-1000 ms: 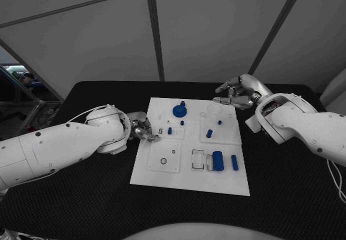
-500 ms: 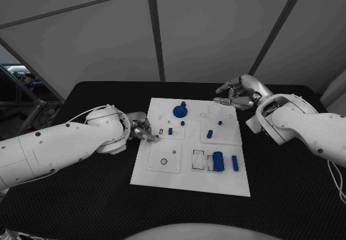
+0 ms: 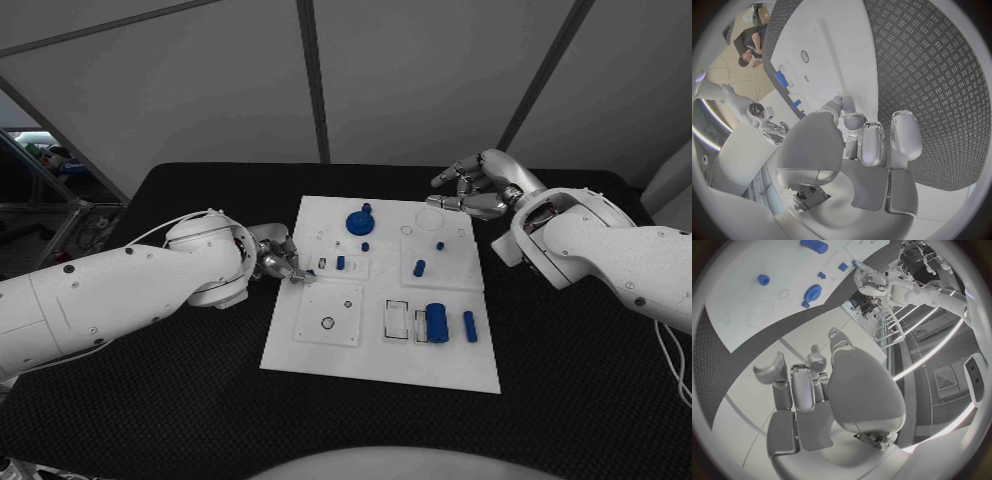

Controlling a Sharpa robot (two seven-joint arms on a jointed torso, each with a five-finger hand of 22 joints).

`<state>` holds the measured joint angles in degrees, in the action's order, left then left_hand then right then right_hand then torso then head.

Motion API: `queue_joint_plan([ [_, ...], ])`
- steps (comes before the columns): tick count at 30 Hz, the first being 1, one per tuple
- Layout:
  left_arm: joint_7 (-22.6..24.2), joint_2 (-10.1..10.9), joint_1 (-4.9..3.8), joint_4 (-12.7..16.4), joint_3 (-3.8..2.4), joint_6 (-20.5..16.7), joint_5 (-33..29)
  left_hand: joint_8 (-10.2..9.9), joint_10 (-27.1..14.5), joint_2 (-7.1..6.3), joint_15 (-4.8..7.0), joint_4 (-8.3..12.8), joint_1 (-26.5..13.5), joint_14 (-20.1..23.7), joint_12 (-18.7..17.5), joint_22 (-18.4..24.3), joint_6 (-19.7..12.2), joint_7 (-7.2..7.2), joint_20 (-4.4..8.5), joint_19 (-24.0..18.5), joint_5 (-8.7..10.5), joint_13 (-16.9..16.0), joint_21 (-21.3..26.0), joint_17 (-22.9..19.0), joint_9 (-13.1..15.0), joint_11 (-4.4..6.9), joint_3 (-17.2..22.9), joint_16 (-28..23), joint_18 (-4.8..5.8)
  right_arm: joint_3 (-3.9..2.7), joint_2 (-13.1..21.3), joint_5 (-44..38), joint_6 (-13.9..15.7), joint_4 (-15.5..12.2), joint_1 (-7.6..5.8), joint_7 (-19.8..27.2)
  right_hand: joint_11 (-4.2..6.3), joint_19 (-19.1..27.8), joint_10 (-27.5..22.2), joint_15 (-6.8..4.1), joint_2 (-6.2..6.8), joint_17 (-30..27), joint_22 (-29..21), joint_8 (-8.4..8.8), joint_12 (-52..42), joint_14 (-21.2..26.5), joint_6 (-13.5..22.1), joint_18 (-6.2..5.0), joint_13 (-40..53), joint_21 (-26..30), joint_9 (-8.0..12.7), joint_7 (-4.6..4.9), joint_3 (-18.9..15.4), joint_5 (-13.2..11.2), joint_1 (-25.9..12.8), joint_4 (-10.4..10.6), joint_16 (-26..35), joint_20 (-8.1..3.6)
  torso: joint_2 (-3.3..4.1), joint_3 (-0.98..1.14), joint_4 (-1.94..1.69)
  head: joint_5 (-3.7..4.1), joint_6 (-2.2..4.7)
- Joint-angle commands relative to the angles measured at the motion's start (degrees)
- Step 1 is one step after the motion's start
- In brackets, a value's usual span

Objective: Assemble the parts on the task board

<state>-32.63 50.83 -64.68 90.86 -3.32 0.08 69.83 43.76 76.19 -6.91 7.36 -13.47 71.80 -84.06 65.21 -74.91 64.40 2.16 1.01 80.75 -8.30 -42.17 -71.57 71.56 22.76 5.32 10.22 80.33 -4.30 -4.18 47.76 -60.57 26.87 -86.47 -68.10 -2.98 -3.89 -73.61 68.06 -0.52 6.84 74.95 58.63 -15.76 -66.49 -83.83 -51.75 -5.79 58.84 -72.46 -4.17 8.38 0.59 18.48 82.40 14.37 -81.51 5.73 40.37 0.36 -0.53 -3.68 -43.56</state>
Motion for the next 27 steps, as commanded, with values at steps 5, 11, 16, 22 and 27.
queue_joint_plan([
  [5, -0.4, 0.5, 0.02, -0.2, 0.05, -0.4, 0.7, 0.1, 0.2, 0.2, 0.11, 0.3, 0.9, -2.2, 0.0, -2.9, -0.2, 0.14, -0.15, 0.3, -0.01, 0.0, -0.1, 0.1, -0.1, 0.01, 0.5, 0.2, -0.28, -0.03, -0.1, -0.2, -0.2, 0.0, -0.04, 0.5, 0.5, 0.0, 0.0, -0.38, -0.52, 1.5, 0.0, -0.3, 0.0, -2.9, -0.5, -0.58, 0.0, 0.3, 0.0, -0.12, 0.0, 0.3, -0.1, 0.0, 0.2, -0.43, 0.02, 0.03, -0.03, -0.1, -0.05],
  [11, -0.2, 0.9, 0.02, 0.0, 0.03, -0.5, 0.7, 0.1, 0.2, 0.21, 0.1, 0.4, 1.0, -2.2, 0.0, -2.9, -0.2, 0.15, -0.15, 0.3, -0.02, 0.1, -0.1, 0.1, -0.1, 0.01, 0.5, 0.2, -0.28, -0.03, -0.1, -0.2, -0.2, 0.0, -0.02, 0.5, 0.5, 0.0, 0.0, -0.38, -0.52, 1.5, 0.0, -0.3, 0.0, -2.9, -0.5, -0.58, 0.0, 0.3, 0.0, -0.12, 0.0, 0.3, -0.1, 0.0, 0.2, -0.43, 0.0, 0.02, -0.01, -0.1, -0.14],
  [16, -0.1, 1.3, 0.02, 0.2, -0.06, -0.5, 0.7, 0.1, 0.2, 0.18, 0.1, 0.4, 1.1, -2.2, -0.1, -2.9, -0.2, 0.14, -0.15, 0.2, -0.01, 0.1, 0.0, 0.1, -0.1, 0.01, 0.6, 0.2, -0.29, -0.03, 0.0, -0.2, -0.2, 0.0, 0.01, 0.6, 0.5, 0.0, 0.0, -0.38, -0.52, 1.5, 0.0, -0.3, 0.0, -2.9, -0.5, -0.58, 0.0, 0.3, 0.0, -0.12, 0.0, 0.3, -0.1, 0.0, 0.2, -0.43, 0.0, 0.03, 0.02, -0.13, -0.13],
  [22, 0.5, 1.7, 0.03, 0.3, -0.3, -1.1, 0.7, 0.1, 0.2, 0.02, 0.08, 0.6, 1.4, -2.2, -0.1, -3.0, -0.2, 0.14, -0.17, 0.3, 0.03, 0.0, -0.1, 0.1, -0.2, 0.0, 0.7, 0.2, -0.27, -0.03, 0.0, -0.2, -0.2, 0.0, 0.05, 0.6, 0.5, 0.0, 0.0, -0.38, -0.52, 1.5, 0.0, -0.3, 0.0, -2.9, -0.5, -0.58, 0.0, 0.3, 0.0, -0.12, 0.0, 0.3, -0.1, 0.0, 0.2, -0.43, 0.01, 0.03, -0.02, -0.11, -0.16],
  [27, 0.9, 1.9, 0.03, 0.2, -0.43, -1.7, 0.7, 0.1, 0.2, -0.07, 0.08, 0.6, 1.4, -2.2, -0.1, -2.9, -0.2, 0.12, -0.17, 0.2, 0.08, 0.1, 0.0, 0.1, -0.2, -0.01, 0.7, 0.2, -0.3, -0.03, 0.1, -0.2, -0.2, 0.0, 0.06, 0.6, 0.5, 0.0, 0.0, -0.38, -0.52, 1.5, 0.0, -0.3, 0.0, -2.9, -0.5, -0.58, 0.0, 0.3, 0.0, -0.12, 0.0, 0.3, -0.1, 0.0, 0.2, -0.43, 0.03, 0.05, -0.02, -0.14, -0.15],
])
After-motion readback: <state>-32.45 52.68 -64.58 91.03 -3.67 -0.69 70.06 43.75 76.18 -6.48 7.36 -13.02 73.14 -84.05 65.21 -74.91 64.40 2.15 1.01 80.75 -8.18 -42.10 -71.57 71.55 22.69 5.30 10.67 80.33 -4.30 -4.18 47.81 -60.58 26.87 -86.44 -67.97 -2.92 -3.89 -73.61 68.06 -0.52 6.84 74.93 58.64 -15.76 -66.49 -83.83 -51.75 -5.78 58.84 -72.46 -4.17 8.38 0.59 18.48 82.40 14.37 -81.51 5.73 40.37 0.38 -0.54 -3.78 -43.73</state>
